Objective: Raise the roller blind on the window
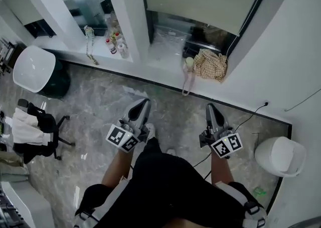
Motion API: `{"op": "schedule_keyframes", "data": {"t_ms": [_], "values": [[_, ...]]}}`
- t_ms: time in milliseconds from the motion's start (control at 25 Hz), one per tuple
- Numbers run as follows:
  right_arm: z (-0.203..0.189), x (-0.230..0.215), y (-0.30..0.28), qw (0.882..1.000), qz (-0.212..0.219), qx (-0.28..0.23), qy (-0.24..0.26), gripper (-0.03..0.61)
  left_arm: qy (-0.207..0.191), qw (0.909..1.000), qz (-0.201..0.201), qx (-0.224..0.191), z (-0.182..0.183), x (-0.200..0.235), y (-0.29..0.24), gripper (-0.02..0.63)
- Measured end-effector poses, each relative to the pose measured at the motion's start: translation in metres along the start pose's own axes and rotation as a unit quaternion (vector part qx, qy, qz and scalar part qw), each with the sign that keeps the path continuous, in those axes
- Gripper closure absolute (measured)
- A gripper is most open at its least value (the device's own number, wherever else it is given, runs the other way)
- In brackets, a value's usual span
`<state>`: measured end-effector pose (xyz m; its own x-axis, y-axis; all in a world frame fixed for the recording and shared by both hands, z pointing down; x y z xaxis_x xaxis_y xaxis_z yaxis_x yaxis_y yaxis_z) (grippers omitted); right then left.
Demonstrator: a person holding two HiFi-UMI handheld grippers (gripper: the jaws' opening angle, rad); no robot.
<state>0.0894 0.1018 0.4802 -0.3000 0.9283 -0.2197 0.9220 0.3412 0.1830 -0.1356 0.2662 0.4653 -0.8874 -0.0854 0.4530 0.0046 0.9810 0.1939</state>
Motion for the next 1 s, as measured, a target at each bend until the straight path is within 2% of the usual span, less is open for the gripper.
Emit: {"op": "schedule_keyframes", "data": {"t_ms": [240, 480, 1000], "values": [[0.006, -0.024, -0.02, 0.997, -0.067, -0.013, 0.025, 0.574, 0.006, 0.9978, -0.06, 0.027, -0.003, 0.038, -0.06, 0.615], [0.027, -0.051, -0.063, 0.989, -0.127, -0.041, 0.062, 0.574, 0.006, 0.9902, -0.132, 0.045, 0.019, 0.077, -0.147, 0.615], [0.039, -0.083, -0.091, 0.965, -0.24, -0.056, 0.09, 0.573, 0.03, 0.9707, -0.223, 0.085, 0.018, 0.12, -0.248, 0.615]]}}
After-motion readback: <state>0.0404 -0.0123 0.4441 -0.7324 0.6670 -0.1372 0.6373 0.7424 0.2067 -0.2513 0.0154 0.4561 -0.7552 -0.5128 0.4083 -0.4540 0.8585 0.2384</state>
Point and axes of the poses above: the fingertips, and each gripper's own axes: y backward along the fingers, x to its left, z out of its top, the point moved 4 cm from there along y, backward along the fingers, and after that the axes turned 11 degrees about y, right-handed, at the moved point
